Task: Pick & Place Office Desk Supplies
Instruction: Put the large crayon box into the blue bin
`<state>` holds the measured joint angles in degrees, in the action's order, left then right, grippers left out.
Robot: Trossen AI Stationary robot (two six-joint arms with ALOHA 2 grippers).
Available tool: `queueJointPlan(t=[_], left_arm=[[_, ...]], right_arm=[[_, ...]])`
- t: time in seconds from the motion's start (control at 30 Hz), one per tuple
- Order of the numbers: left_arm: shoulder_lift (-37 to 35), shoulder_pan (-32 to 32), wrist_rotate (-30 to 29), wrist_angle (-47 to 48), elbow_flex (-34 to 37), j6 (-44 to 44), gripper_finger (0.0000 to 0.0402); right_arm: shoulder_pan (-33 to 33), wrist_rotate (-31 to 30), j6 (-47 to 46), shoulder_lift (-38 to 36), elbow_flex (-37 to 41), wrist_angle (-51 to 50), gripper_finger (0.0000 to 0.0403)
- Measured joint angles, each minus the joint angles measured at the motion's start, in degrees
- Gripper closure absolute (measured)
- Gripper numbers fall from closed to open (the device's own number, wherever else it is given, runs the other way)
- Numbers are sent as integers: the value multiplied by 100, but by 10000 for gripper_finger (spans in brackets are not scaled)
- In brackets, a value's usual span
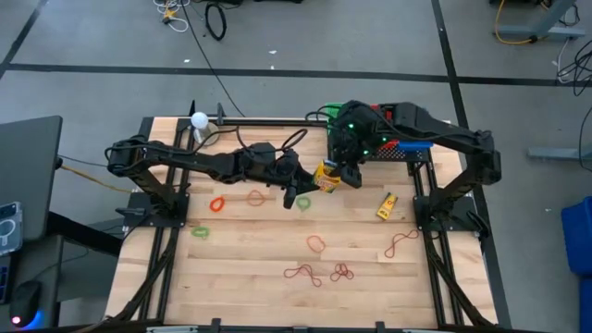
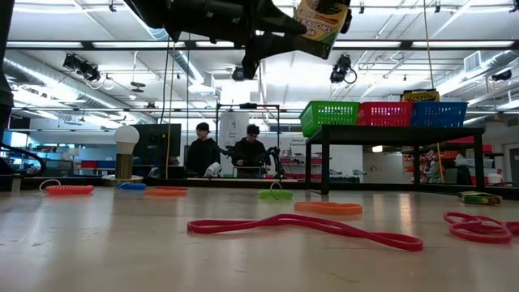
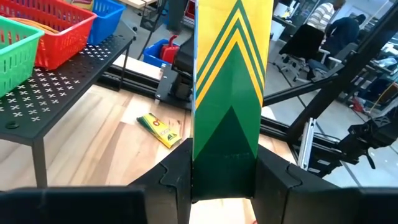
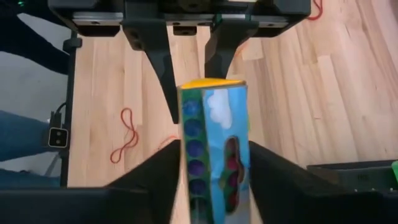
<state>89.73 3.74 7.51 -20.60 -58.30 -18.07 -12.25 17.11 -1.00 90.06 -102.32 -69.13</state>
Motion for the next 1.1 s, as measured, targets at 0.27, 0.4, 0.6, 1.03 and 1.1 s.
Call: queueJointPlan(t=[0.27, 0.4, 0.6, 1.03, 1.1], left_arm=[[-6, 77, -62, -81, -13, -68, 269], [-115, 142, -324, -26, -11, -411, 238], [-323, 298, -688, 60, -8, -478, 184], [-345, 366, -278, 162, -2, -423, 248], [-343, 366, -275, 162, -2, -423, 267]], right_arm=[[0, -13, 13, -201, -2, -45, 323], [-113, -61, -7, -424, -112, -565, 323], [-451, -838, 349, -544, -947, -2107, 314], [-2639, -2055, 2565, -1612, -214, -2097, 322], [-2872, -2211, 2820, -1744, 100, -2117, 322]])
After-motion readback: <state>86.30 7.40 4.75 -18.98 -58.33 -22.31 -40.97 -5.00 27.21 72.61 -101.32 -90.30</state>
